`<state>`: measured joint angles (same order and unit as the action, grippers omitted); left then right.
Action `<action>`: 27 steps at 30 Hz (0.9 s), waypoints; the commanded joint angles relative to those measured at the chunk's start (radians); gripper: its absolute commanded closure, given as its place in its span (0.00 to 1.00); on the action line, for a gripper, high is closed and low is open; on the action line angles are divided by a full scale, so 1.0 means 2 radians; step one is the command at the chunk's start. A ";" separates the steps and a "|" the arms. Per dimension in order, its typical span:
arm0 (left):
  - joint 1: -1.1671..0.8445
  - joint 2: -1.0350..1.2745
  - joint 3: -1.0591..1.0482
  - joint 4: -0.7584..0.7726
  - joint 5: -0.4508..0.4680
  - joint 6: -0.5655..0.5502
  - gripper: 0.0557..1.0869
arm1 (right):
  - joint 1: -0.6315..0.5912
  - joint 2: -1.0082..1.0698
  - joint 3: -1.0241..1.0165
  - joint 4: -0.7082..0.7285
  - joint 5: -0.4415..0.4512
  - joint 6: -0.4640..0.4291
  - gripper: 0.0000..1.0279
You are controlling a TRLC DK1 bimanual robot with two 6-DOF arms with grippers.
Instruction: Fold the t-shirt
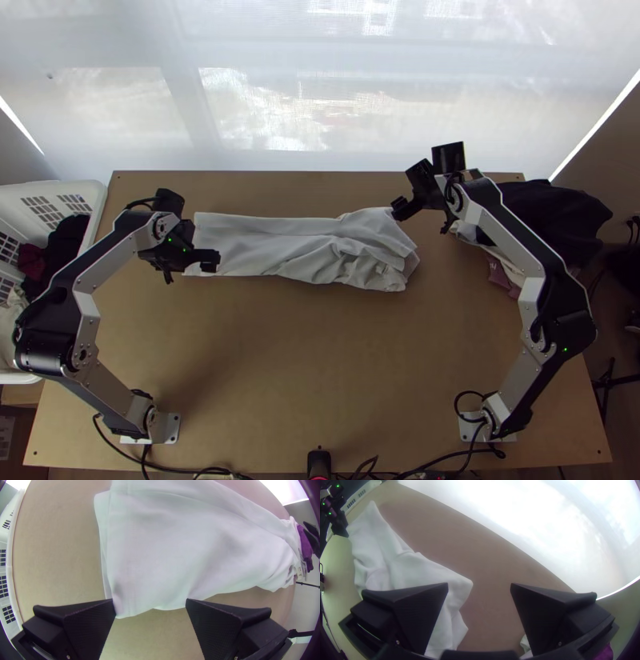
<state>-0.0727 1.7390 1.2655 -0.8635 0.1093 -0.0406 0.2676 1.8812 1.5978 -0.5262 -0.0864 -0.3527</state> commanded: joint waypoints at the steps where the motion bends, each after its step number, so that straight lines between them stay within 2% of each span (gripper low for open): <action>1: 0.007 -0.011 -0.015 0.001 -0.001 0.004 0.06 | 0.022 -0.016 -0.028 0.041 0.028 -0.005 0.06; 10: 0.038 -0.015 -0.022 0.023 -0.037 -0.017 0.06 | 0.079 -0.074 -0.054 0.008 0.024 0.037 0.05; 18: 0.047 0.002 0.020 0.039 -0.039 -0.026 0.06 | 0.148 -0.109 -0.071 -0.011 0.023 0.044 0.05; 27: 0.027 0.042 0.029 0.038 -0.036 -0.035 0.06 | 0.164 -0.114 -0.086 -0.019 0.023 0.045 0.05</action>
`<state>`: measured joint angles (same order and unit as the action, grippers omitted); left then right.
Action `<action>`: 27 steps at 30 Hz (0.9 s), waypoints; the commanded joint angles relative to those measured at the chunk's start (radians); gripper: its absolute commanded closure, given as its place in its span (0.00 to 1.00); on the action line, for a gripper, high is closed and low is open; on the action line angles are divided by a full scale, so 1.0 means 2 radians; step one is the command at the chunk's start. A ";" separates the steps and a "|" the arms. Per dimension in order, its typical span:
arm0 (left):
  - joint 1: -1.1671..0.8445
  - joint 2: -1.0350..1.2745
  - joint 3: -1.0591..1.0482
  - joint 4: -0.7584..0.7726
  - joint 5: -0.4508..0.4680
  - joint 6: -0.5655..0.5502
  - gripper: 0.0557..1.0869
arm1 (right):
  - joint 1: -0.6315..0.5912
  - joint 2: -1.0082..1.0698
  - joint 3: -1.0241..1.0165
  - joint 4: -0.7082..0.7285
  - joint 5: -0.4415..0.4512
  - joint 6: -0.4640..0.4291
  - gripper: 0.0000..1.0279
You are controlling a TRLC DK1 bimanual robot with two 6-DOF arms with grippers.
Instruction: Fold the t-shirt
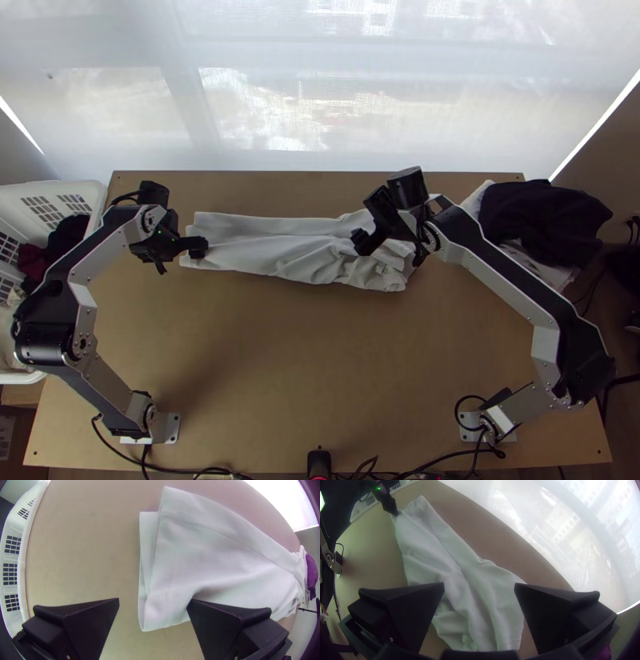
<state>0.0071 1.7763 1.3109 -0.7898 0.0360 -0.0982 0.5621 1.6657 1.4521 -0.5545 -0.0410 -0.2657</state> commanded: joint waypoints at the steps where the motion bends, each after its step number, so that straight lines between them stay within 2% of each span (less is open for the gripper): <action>1: -0.016 0.026 0.006 0.001 0.001 -0.008 0.06 | 0.017 -0.005 -0.015 -0.005 0.001 0.002 0.05; 10: -0.030 0.024 0.007 -0.011 0.005 -0.009 0.06 | 0.021 0.008 -0.020 -0.004 0.001 0.002 0.05; 19: 0.006 -0.054 0.015 -0.042 0.014 0.005 0.06 | 0.016 0.012 -0.027 -0.004 0.002 0.002 0.05; 27: 0.016 -0.008 0.048 -0.019 0.014 -0.001 0.06 | 0.030 0.016 -0.022 -0.004 0.003 0.002 0.05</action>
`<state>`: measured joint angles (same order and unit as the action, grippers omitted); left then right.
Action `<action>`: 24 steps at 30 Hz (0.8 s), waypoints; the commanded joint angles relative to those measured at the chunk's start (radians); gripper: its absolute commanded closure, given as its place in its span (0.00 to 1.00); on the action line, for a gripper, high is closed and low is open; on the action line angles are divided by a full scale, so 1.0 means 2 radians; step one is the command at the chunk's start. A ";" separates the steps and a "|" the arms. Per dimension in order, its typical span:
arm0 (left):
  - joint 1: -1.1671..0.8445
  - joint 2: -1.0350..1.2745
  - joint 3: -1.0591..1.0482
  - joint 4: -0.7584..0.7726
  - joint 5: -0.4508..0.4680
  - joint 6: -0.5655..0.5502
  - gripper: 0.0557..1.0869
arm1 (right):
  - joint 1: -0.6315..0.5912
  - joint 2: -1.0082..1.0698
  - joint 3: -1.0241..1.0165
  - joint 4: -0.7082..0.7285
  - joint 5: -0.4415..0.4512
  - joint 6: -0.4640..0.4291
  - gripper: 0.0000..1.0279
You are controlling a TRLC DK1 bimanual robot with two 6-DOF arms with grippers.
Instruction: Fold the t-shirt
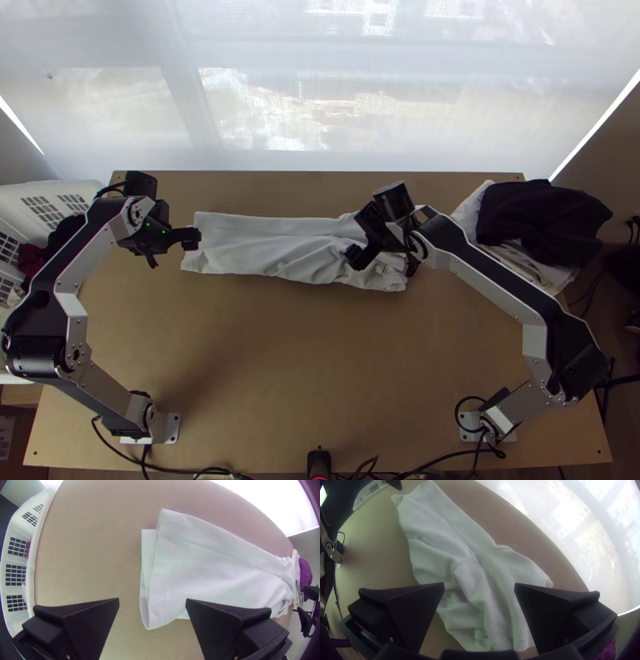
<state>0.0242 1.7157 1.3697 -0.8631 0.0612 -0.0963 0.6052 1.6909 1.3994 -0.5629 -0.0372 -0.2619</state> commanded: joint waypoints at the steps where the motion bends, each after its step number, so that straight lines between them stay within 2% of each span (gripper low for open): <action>1: 0.006 0.031 0.019 0.024 0.002 -0.003 0.06 | 0.010 0.004 0.005 0.000 0.001 0.001 0.05; 11: 0.000 0.084 0.020 0.070 0.001 -0.012 0.06 | 0.027 -0.006 -0.006 -0.011 0.001 -0.011 0.05; 24: -0.015 0.112 0.027 0.078 0.001 -0.016 0.06 | 0.023 0.004 -0.015 -0.011 0.001 -0.014 0.05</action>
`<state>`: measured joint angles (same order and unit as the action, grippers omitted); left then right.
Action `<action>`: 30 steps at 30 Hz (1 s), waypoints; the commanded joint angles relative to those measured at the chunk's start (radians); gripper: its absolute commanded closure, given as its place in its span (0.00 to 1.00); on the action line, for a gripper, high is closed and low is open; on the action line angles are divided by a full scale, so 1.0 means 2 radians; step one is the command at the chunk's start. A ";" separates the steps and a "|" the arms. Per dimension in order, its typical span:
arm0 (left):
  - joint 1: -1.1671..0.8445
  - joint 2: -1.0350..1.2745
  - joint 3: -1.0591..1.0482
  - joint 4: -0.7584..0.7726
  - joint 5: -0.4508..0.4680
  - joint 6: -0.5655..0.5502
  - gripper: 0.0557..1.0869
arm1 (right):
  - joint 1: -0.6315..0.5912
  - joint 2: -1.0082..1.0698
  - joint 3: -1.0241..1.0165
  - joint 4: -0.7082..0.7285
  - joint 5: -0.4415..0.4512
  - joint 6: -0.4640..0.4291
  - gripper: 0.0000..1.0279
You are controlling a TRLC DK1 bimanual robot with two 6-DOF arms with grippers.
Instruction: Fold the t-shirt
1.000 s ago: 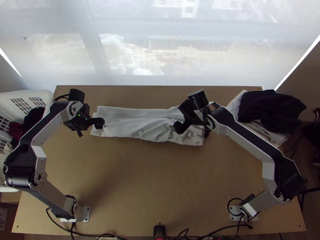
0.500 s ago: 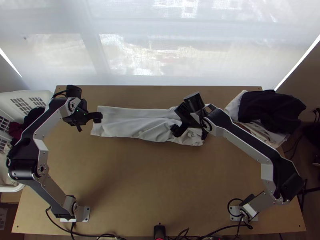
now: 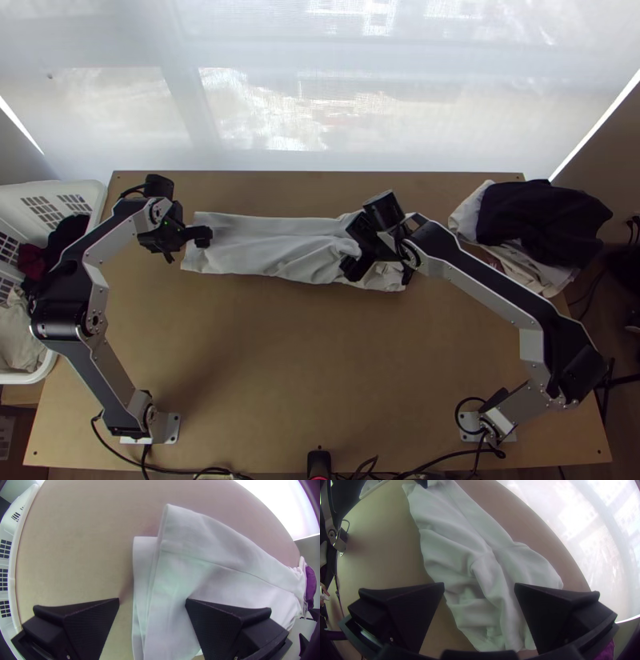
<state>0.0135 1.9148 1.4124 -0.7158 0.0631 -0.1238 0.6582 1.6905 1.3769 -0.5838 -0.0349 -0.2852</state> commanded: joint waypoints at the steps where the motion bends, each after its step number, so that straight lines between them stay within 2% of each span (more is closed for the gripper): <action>1: -0.011 0.014 0.007 0.004 0.000 -0.003 0.06 | -0.004 0.005 -0.003 0.000 0.000 -0.002 0.05; 15: -0.047 0.017 0.008 -0.009 0.001 -0.007 0.07 | -0.019 0.014 -0.016 0.001 0.000 -0.007 0.05; 18: -0.050 0.017 0.004 -0.011 0.014 -0.006 0.21 | -0.022 0.021 -0.022 0.004 0.000 -0.008 0.05; 20: -0.050 0.017 0.002 -0.013 0.028 -0.006 0.37 | -0.024 0.023 -0.027 0.007 0.001 -0.009 0.05; 24: -0.049 0.009 0.003 -0.013 0.042 -0.003 0.96 | -0.026 0.027 -0.037 0.010 0.001 -0.008 0.05; 30: -0.045 -0.014 0.029 -0.036 0.044 -0.002 0.97 | -0.026 0.028 -0.055 0.017 0.002 -0.008 0.05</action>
<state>-0.0811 1.9285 1.4277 -0.7609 0.1402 -0.1349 0.6090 1.7393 1.3025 -0.5621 -0.0338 -0.3000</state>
